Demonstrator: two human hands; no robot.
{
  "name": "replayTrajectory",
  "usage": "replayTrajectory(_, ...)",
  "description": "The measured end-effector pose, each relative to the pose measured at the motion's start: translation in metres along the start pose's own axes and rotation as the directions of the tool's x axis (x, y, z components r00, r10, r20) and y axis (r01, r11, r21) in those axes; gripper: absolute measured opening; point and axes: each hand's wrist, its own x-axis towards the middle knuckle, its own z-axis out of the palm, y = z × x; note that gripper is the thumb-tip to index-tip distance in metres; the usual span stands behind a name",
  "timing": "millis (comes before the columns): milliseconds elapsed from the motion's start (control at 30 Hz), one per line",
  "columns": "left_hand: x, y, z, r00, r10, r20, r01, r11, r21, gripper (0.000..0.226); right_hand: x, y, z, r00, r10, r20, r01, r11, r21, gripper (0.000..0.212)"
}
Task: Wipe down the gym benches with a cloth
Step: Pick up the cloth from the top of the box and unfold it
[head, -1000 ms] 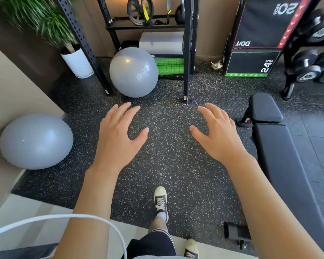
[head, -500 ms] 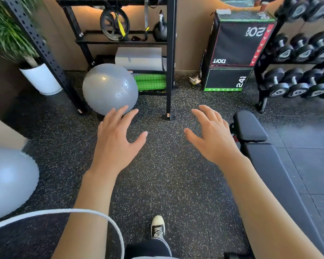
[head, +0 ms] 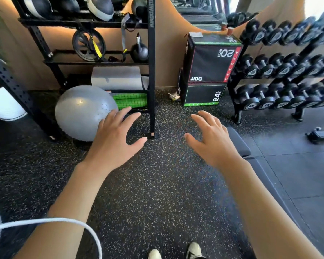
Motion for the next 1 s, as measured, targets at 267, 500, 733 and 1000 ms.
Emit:
replayTrajectory(267, 0.071, 0.015, 0.025, 0.997, 0.081, 0.016, -0.081, 0.997, 0.003, 0.071, 0.046, 0.034, 0.004, 1.000, 0.028, 0.006, -0.029, 0.998, 0.047, 0.070)
replayTrajectory(500, 0.131, 0.056, 0.081, 0.998, -0.058, -0.039, 0.054, 0.995, -0.083, 0.070, 0.112, 0.109, 0.004, 0.997, 0.071, -0.022, -0.069, 0.995, 0.066, 0.069)
replayTrajectory(733, 0.241, 0.087, 0.117, 0.993, -0.110, -0.040, 0.106, 0.988, -0.109, 0.070, 0.194, 0.197, -0.007, 0.997, 0.073, -0.029, -0.071, 0.995, 0.077, 0.069)
replayTrajectory(1000, 0.339, 0.122, 0.150, 0.992, -0.117, -0.042, 0.112, 0.989, -0.093, 0.069, 0.271, 0.274, -0.022, 0.998, 0.069, -0.015, -0.067, 0.994, 0.087, 0.069)
